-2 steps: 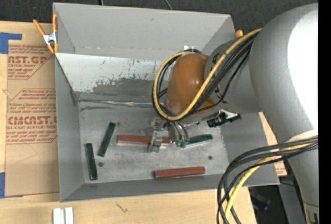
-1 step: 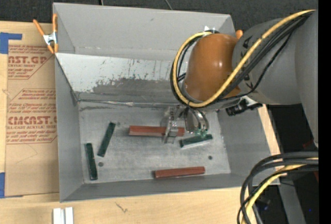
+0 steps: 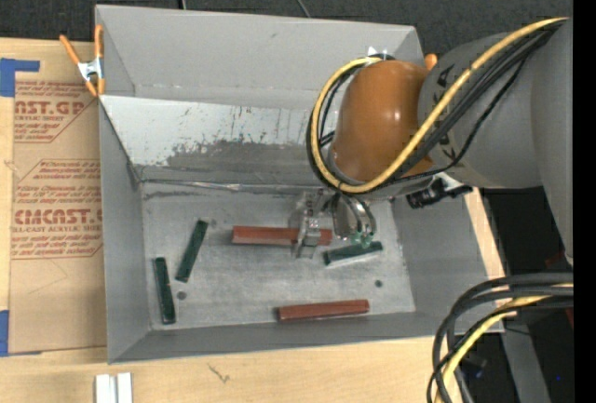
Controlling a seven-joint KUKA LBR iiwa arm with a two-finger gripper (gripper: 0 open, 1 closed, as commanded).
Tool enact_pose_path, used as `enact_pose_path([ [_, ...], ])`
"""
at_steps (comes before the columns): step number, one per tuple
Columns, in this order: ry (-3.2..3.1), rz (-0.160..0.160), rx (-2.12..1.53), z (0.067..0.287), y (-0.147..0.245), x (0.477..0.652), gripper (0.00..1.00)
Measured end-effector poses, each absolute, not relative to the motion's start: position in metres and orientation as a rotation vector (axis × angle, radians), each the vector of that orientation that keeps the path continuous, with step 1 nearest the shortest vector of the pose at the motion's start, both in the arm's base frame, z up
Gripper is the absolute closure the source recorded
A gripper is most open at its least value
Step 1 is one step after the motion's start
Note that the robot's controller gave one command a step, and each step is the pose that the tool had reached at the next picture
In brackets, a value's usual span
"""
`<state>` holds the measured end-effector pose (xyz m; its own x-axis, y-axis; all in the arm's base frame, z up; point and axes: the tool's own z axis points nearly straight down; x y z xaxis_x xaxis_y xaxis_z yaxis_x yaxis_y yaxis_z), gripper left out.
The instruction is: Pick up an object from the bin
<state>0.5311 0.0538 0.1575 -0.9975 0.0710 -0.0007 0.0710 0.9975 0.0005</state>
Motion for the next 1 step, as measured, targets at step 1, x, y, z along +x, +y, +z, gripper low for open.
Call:
enact_pose_path([
  [1, 3.139, 0.000, 0.054, 0.2466, 0.0486, 0.5249, 1.00],
])
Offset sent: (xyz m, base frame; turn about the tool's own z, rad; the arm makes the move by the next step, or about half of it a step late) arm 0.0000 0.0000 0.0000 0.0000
